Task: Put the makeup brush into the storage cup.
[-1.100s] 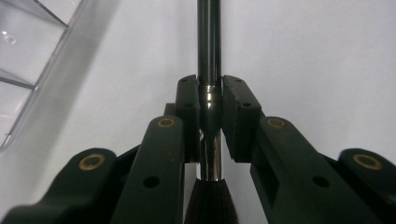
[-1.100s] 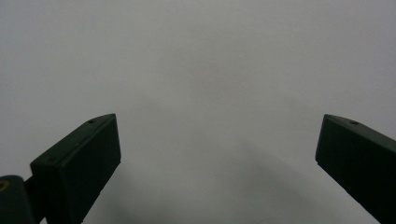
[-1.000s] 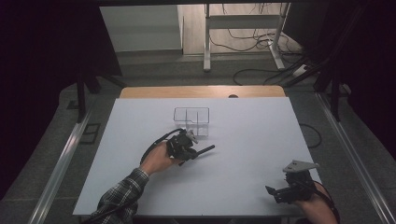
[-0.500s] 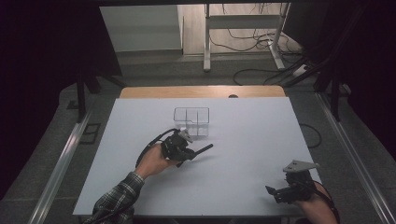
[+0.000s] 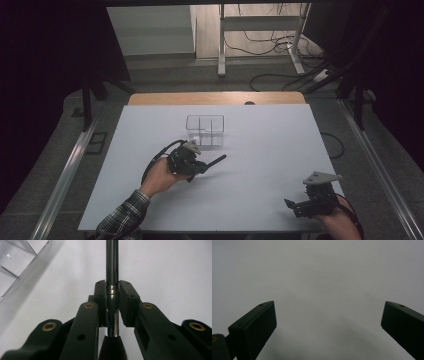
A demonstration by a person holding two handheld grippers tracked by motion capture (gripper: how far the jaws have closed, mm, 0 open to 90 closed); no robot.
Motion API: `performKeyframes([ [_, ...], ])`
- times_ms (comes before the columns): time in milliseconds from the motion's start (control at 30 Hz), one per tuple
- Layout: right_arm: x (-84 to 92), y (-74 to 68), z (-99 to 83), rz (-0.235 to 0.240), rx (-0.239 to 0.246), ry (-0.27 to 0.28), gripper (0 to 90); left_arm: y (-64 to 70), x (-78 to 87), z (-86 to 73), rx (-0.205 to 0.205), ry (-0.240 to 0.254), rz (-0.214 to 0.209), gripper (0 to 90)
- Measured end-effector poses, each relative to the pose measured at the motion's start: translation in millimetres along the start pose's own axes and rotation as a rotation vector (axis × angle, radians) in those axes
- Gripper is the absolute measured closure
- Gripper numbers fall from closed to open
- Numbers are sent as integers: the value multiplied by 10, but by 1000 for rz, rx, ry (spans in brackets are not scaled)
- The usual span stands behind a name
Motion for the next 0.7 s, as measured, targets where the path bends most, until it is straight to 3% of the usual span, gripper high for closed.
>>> performKeyframes([
  [433, 19, -41, 33, 19, 5, 15, 0, 158, 69, -27, 4, 23, -16, 775],
  [700, 63, -108, 127, 46, -1, 72, 0, 246, 126, -66, 13, 41, -13, 775],
])
Point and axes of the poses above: each handheld gripper's, and its own axes: x roughly backward along the jaws, z roughly out of its top, y roughly to its right, the point moved 10 cm from there along -x, roughly forward along the jaws, and after that the axes turned 13 degrees about -x, right-handed, at the moved point
